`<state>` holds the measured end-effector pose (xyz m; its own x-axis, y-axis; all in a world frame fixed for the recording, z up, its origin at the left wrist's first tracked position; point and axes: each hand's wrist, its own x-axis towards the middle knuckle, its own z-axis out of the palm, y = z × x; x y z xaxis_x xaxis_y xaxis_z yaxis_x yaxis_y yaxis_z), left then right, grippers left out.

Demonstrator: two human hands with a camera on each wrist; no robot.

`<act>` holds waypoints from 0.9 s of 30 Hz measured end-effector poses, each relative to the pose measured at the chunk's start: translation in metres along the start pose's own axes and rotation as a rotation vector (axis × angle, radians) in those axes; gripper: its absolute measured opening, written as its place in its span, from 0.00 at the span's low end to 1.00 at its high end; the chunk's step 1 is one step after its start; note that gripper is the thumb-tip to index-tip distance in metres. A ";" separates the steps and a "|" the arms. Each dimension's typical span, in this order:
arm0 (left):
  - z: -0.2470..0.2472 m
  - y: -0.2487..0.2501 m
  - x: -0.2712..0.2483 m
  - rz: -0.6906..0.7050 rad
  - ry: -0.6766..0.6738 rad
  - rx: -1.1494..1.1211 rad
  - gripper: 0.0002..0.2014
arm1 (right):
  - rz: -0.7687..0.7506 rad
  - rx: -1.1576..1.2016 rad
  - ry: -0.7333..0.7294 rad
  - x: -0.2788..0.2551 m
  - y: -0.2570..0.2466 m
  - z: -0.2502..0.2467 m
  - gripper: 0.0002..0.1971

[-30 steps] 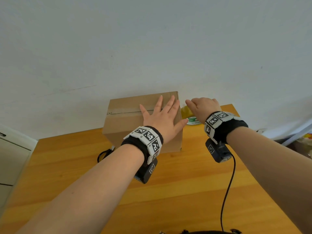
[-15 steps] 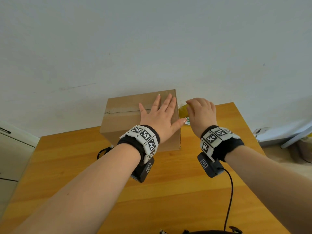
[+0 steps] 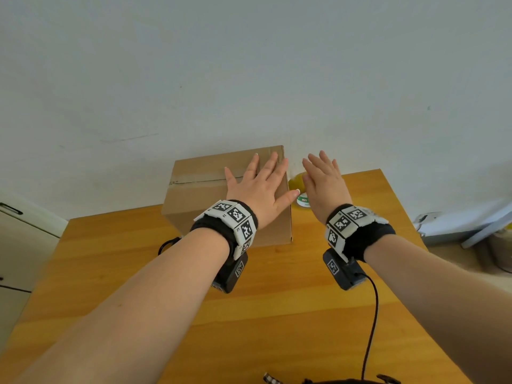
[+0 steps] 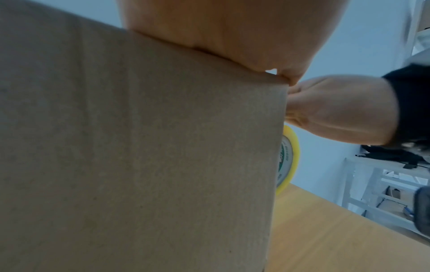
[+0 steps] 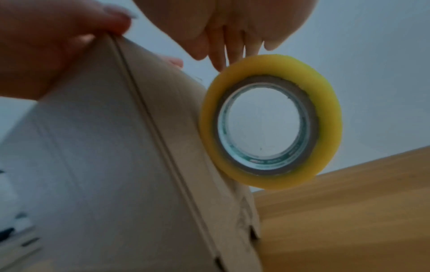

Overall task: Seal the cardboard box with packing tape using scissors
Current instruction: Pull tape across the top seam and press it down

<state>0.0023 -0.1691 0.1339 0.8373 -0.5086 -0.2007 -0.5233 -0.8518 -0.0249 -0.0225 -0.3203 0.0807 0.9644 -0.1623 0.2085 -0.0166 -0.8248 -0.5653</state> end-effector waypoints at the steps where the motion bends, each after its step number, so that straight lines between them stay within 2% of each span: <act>1: 0.000 0.000 0.000 -0.009 0.002 0.004 0.37 | 0.008 0.065 0.062 -0.005 -0.005 -0.001 0.21; 4: 0.000 0.001 0.000 -0.014 -0.003 0.012 0.42 | 0.034 0.217 0.140 -0.017 -0.022 -0.002 0.19; 9: -0.002 -0.001 0.001 -0.051 -0.031 0.003 0.56 | 0.241 0.311 -0.051 -0.010 -0.044 -0.017 0.28; 11: -0.003 -0.003 0.002 -0.063 -0.020 -0.025 0.59 | 0.245 0.252 -0.093 -0.004 -0.050 -0.019 0.27; 14: -0.007 -0.019 0.000 -0.044 -0.002 -0.150 0.55 | 0.189 0.209 -0.086 0.000 -0.056 -0.012 0.19; 17: -0.010 -0.047 -0.013 -0.066 0.095 -0.412 0.36 | 0.175 0.229 -0.100 0.001 -0.061 -0.007 0.16; 19: -0.008 -0.070 -0.022 -0.143 0.168 -0.491 0.27 | 0.166 0.248 -0.111 0.000 -0.064 -0.005 0.16; 22: 0.008 -0.104 -0.037 -0.340 0.191 -0.214 0.31 | 0.169 0.261 -0.098 -0.001 -0.067 0.000 0.15; 23: 0.012 -0.113 -0.041 -0.427 0.174 -0.186 0.34 | 0.173 0.266 -0.095 -0.001 -0.066 0.001 0.15; 25: 0.016 -0.124 -0.047 -0.584 0.142 -0.305 0.38 | 0.175 0.271 -0.096 -0.001 -0.067 0.003 0.15; 27: 0.018 -0.129 -0.047 -0.629 0.153 -0.437 0.40 | 0.166 0.282 -0.084 0.000 -0.067 0.005 0.14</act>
<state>0.0276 -0.0326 0.1288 0.9850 0.1021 -0.1390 0.1407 -0.9419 0.3051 -0.0202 -0.2623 0.1144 0.9733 -0.2269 0.0348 -0.1134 -0.6069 -0.7867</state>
